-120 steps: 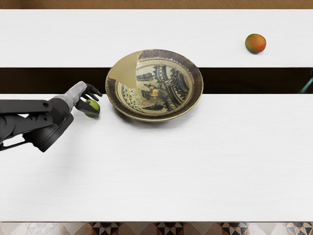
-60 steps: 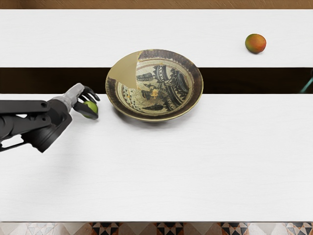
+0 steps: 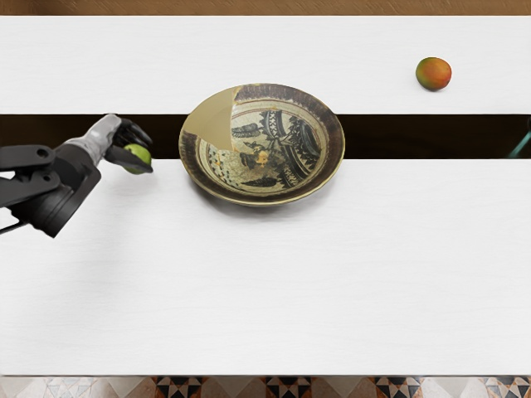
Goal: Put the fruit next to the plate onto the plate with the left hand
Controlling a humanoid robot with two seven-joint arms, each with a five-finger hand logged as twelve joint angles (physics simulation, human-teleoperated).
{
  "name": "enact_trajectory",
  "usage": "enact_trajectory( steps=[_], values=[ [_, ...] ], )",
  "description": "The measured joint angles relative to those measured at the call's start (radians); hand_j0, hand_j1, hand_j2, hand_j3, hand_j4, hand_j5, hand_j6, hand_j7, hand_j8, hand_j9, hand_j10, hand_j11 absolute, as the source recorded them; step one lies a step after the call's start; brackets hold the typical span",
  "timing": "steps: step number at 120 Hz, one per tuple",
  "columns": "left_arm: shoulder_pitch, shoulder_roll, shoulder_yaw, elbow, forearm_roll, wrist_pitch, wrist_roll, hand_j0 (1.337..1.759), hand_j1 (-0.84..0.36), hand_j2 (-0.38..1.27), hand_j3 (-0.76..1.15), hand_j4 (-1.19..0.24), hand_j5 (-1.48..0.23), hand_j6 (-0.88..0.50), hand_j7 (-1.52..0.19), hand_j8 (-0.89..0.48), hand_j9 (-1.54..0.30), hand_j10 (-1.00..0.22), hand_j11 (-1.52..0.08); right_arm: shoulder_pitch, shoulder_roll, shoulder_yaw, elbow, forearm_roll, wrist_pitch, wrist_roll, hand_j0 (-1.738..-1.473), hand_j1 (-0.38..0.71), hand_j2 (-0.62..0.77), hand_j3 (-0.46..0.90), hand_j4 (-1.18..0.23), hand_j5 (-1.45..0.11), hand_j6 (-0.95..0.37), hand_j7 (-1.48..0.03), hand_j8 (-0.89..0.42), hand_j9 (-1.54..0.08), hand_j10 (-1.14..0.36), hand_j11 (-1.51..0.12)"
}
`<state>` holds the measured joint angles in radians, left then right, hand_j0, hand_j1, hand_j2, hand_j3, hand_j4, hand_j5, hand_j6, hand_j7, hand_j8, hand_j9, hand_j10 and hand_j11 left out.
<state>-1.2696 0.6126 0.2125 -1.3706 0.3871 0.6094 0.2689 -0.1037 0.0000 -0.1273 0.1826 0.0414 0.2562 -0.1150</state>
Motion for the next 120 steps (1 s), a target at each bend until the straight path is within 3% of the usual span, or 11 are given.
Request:
enact_trajectory(
  steps=[36,88,120],
  values=[
    [-0.007,0.030,-0.042,-0.004,-0.001,-0.001,0.000,1.648,-0.40,0.44,0.00,-0.67,-1.01,-0.47,-0.97,-0.29,-0.97,-0.45,-0.97,0.000,0.000,0.000,0.000,0.000,0.000,0.000,-1.658,-0.33,0.00,0.00,-0.02,-0.02,-0.02,-0.02,-0.02,-0.02,-0.02,-0.02],
    [-0.022,0.049,-0.116,0.003,-0.001,-0.052,0.003,1.649,-0.36,0.38,0.00,-0.67,-1.00,-0.50,-0.96,-0.32,-0.96,-0.47,-0.96,0.000,0.000,0.000,0.000,0.000,0.000,0.000,-1.658,-0.33,0.00,0.00,-0.02,-0.02,-0.02,-0.02,-0.02,-0.02,-0.02,-0.02],
    [-0.079,0.034,-0.122,0.012,-0.011,-0.084,0.004,1.650,-0.29,0.29,0.00,-0.68,-0.98,-0.55,-0.93,-0.37,-0.94,-0.51,-0.95,0.000,0.000,0.000,0.000,0.000,0.000,0.000,-1.658,-0.33,0.00,0.00,-0.02,-0.02,-0.02,-0.02,-0.02,-0.02,-0.02,-0.02]
  ],
)
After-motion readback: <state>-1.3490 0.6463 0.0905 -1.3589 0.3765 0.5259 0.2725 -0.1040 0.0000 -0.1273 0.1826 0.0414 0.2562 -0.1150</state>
